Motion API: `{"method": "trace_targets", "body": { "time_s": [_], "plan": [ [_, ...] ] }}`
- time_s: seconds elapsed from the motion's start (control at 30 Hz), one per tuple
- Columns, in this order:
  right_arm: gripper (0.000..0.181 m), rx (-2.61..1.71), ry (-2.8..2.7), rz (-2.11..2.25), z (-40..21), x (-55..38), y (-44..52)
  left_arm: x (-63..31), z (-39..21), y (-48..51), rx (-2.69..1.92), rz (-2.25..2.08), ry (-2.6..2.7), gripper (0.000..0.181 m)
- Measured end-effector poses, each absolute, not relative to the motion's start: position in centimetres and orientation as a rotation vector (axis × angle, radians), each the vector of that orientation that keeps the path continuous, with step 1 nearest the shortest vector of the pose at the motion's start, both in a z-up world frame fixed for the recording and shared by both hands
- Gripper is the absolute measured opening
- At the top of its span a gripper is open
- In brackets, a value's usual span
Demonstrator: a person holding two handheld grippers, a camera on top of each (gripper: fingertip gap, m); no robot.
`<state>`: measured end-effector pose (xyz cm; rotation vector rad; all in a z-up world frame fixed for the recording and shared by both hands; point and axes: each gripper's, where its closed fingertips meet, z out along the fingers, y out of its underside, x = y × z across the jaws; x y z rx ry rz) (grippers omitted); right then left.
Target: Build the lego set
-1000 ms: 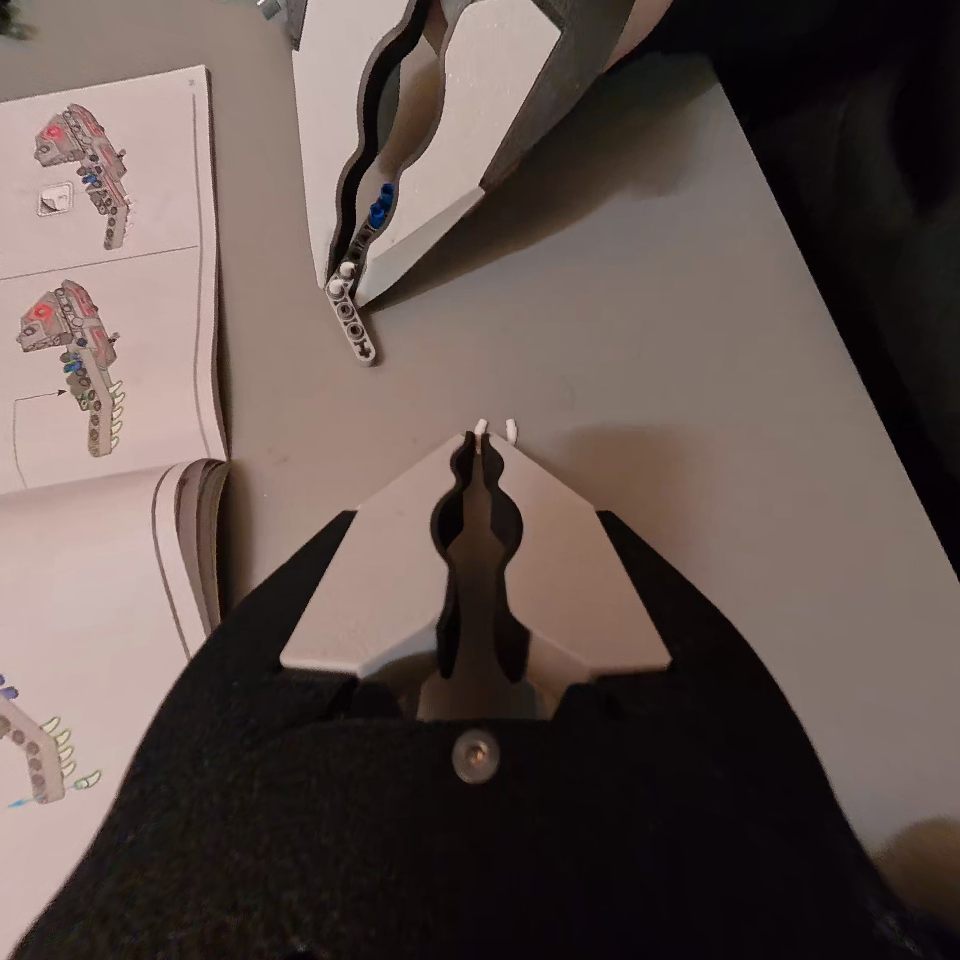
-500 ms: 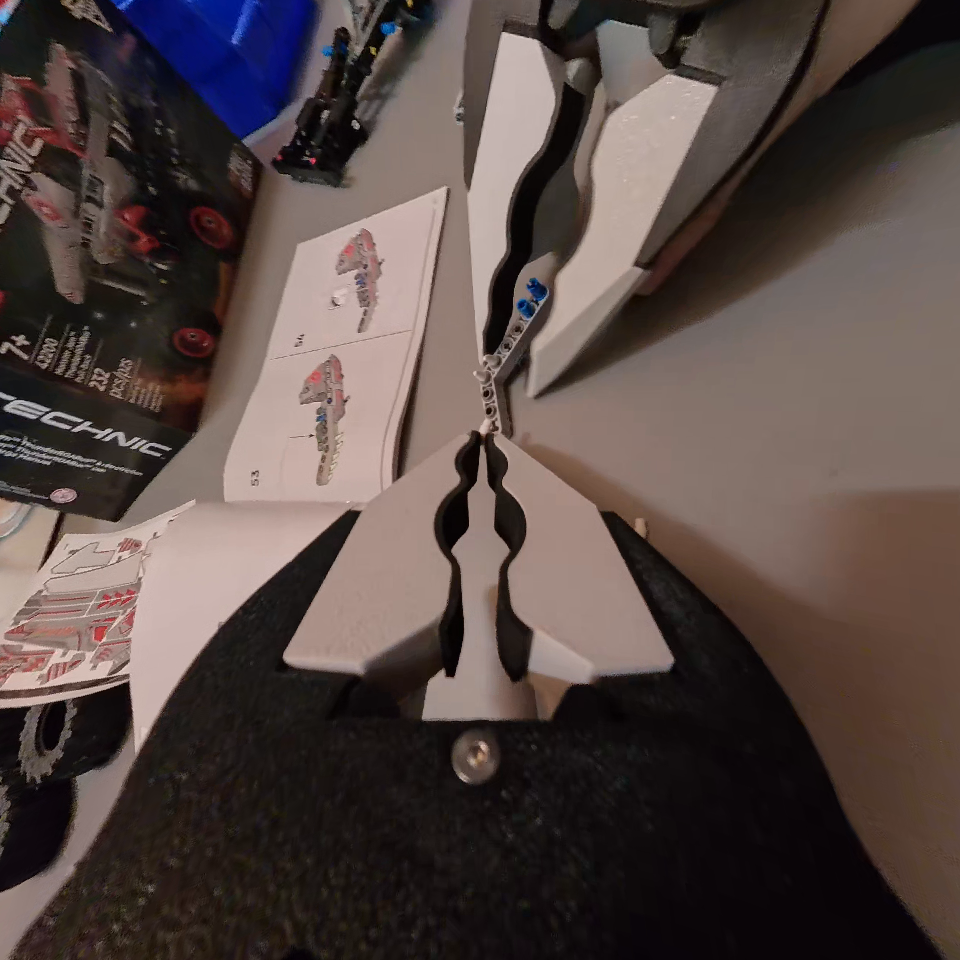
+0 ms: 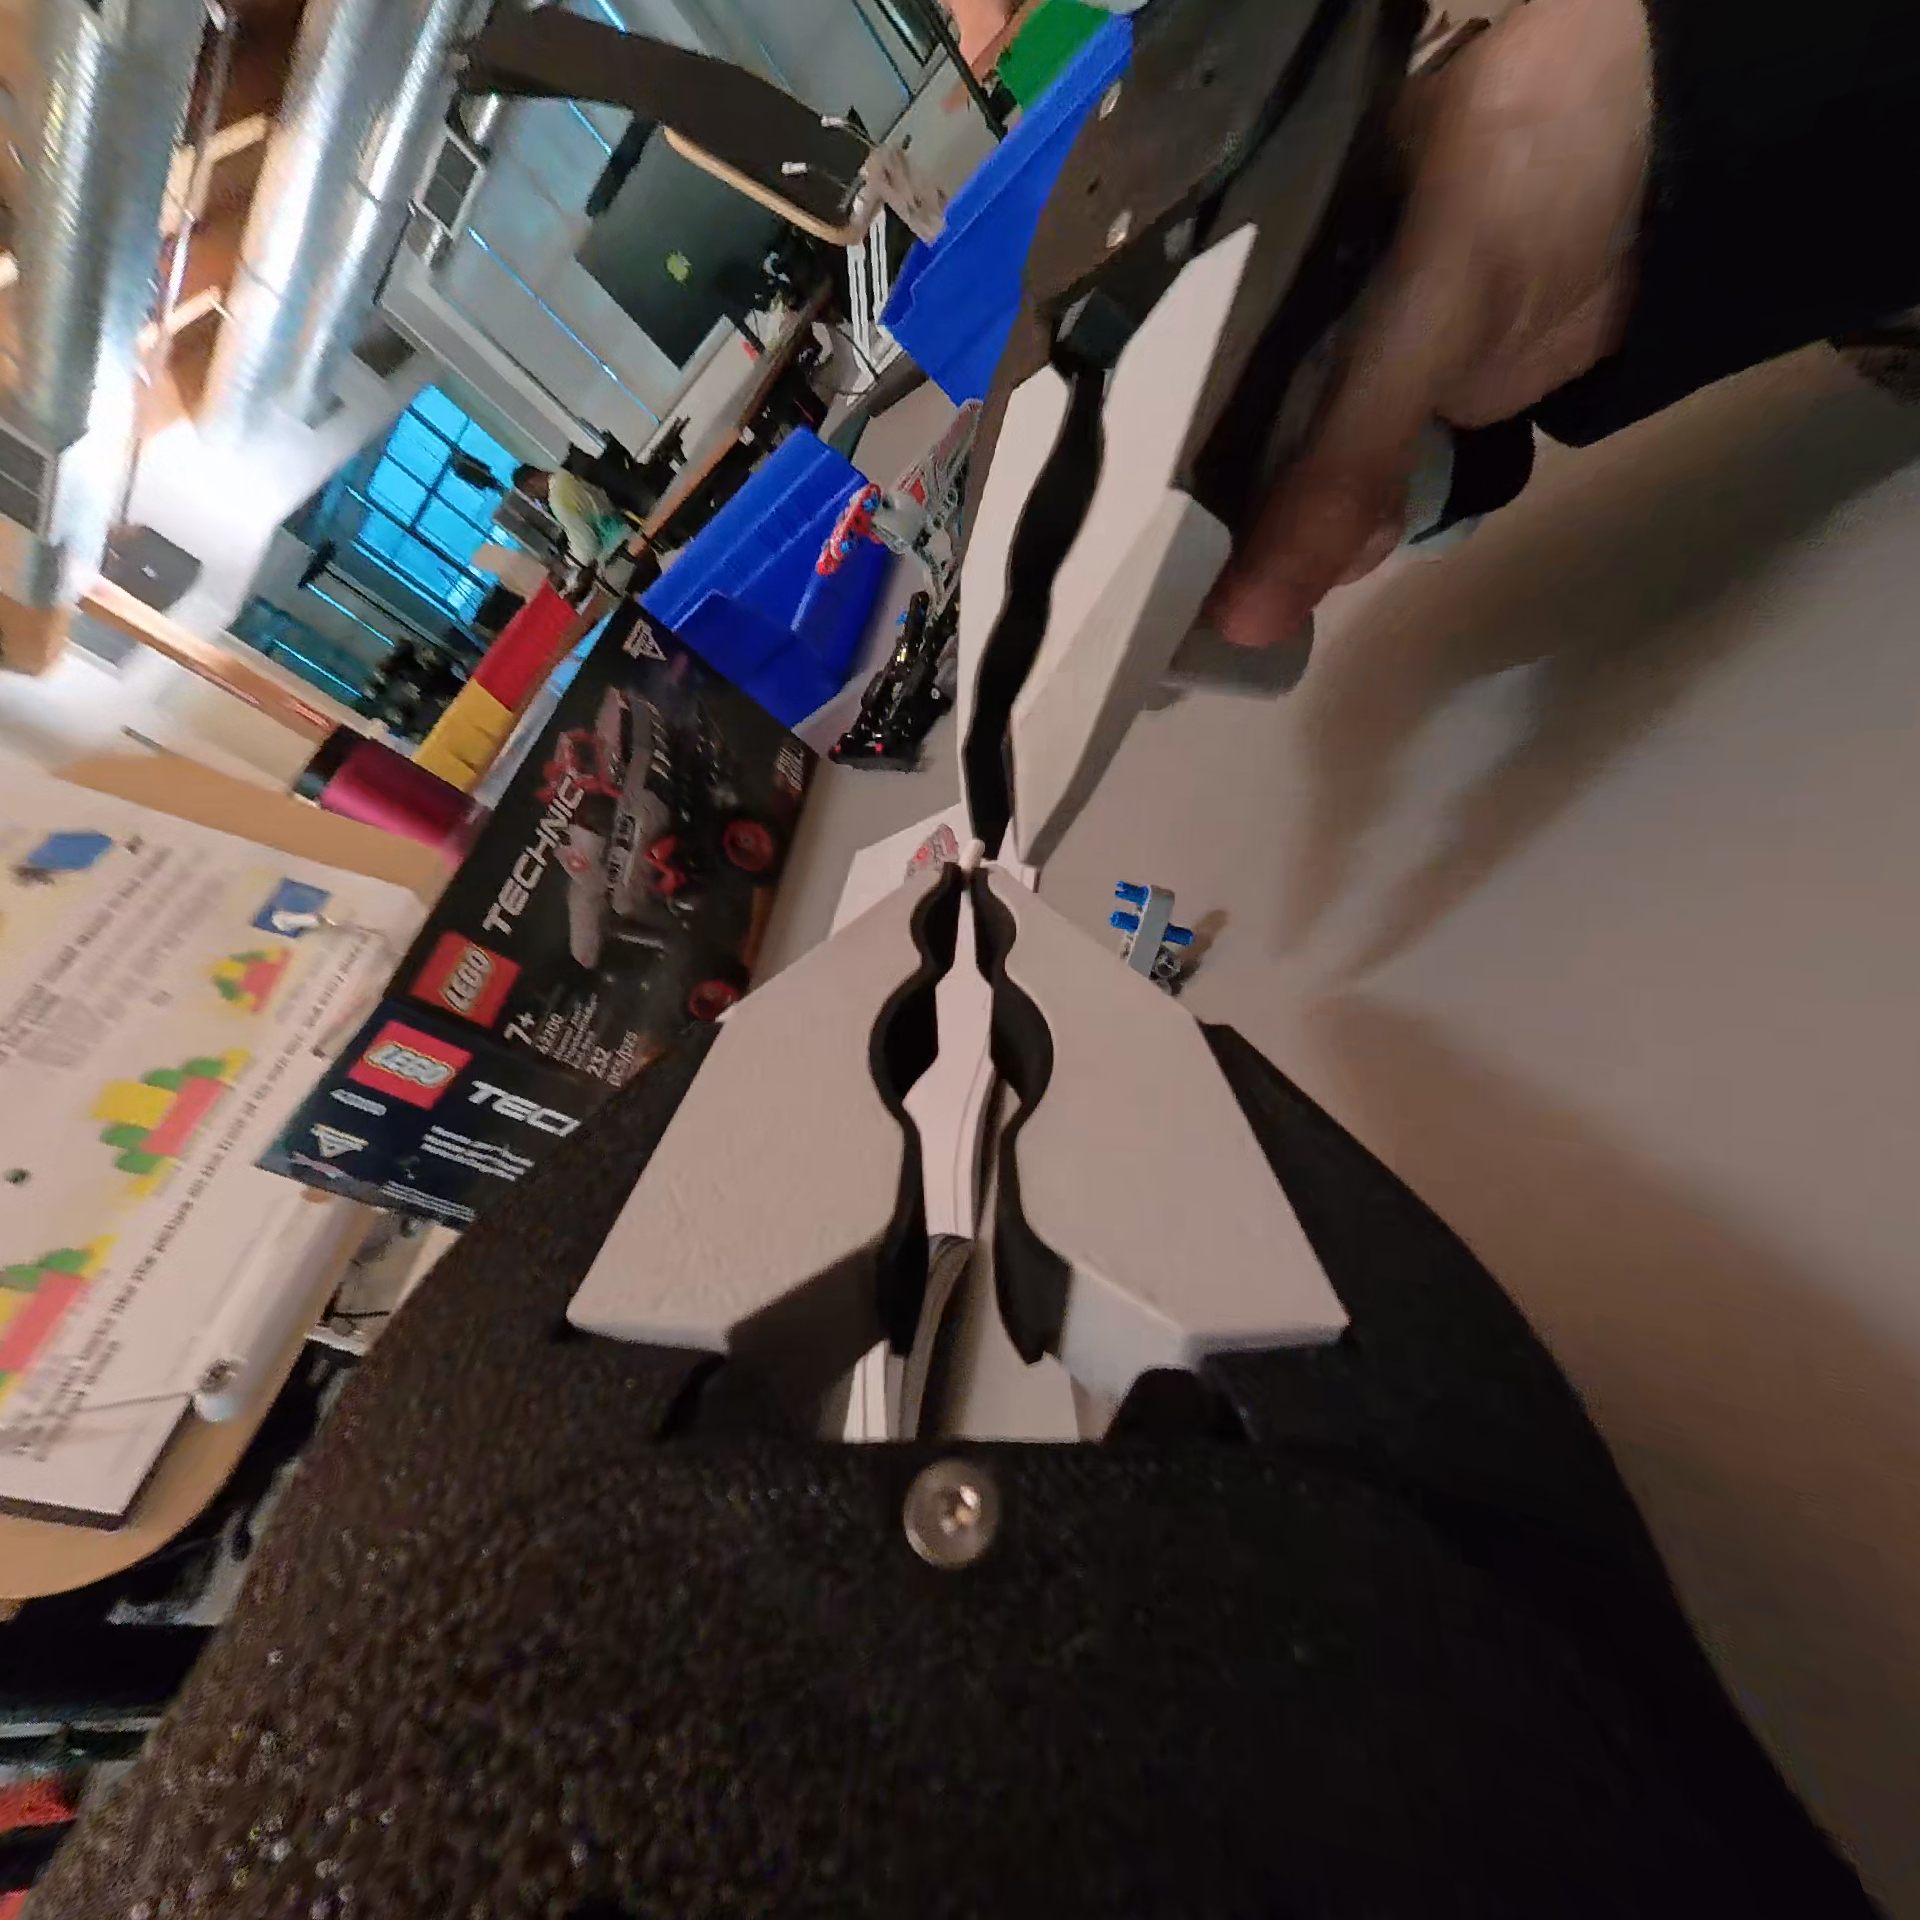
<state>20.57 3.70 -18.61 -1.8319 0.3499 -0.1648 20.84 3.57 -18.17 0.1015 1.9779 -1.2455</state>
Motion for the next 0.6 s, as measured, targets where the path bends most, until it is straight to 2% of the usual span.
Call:
{"method": "trace_targets", "body": {
  "time_s": [0.13, 0.3, 0.43, 0.6],
  "plan": [
    [0.005, -1.691, 0.361, -0.015, -16.9, 19.8, 4.0, 20.2, -18.2, 3.3, 0.165, -1.256, 1.969, 0.000],
    [0.012, -1.771, 0.282, -0.117, -17.6, 19.7, 3.8, 20.2, -18.1, 3.4, 0.134, -1.299, 1.994, 0.000],
    [0.004, -1.809, 0.177, -0.228, -17.7, 19.4, 3.9, 19.7, -18.5, 3.1, 0.114, -1.374, 2.060, 0.000],
    [0.006, -1.842, 0.135, -0.275, -17.9, 19.3, 4.0, 19.6, -18.4, 3.3, 0.065, -1.455, 2.102, 0.000]
  ]
}}
